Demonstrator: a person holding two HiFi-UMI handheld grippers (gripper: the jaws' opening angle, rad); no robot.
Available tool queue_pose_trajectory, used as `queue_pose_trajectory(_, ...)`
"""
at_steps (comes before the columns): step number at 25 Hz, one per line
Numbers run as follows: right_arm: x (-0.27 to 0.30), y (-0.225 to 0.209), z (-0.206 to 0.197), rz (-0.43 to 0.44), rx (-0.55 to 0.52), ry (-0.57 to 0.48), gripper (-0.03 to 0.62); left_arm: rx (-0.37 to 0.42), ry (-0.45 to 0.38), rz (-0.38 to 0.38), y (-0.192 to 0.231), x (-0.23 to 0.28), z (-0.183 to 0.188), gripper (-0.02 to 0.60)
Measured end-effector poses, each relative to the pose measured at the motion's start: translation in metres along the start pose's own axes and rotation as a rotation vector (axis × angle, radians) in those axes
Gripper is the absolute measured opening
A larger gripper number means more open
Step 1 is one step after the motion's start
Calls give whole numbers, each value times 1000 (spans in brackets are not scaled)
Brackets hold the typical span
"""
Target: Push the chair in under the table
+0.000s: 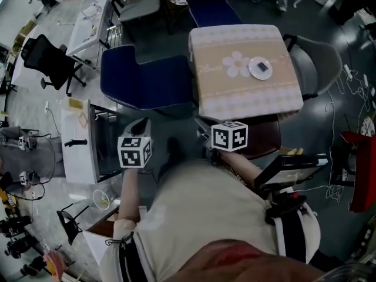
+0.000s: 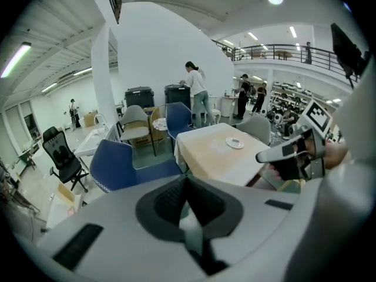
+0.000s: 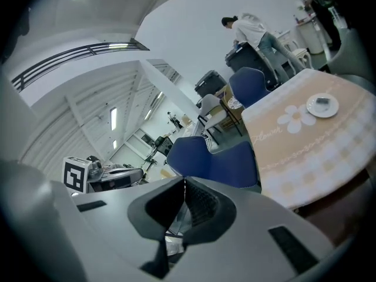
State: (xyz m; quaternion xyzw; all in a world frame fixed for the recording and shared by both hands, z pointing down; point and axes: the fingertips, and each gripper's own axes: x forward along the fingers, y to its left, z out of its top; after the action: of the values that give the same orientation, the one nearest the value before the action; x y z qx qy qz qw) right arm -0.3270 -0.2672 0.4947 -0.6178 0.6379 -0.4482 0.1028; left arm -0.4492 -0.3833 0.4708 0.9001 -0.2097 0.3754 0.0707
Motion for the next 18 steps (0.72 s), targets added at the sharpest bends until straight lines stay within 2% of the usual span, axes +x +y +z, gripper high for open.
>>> queue_pose_trajectory(5, 22, -1, 13, -66, -23, -20, 12, -4, -32, -64, 24, 26, 9, 8)
queue_pose_trajectory(12, 64, 18, 36, -179, 6, -35, 12, 34, -18, -176, 74, 52, 32, 8)
queue_pose_trajectory(18, 98, 36, 49, -260, -26, -28, 12, 20, -57, -202, 139, 66, 51, 8)
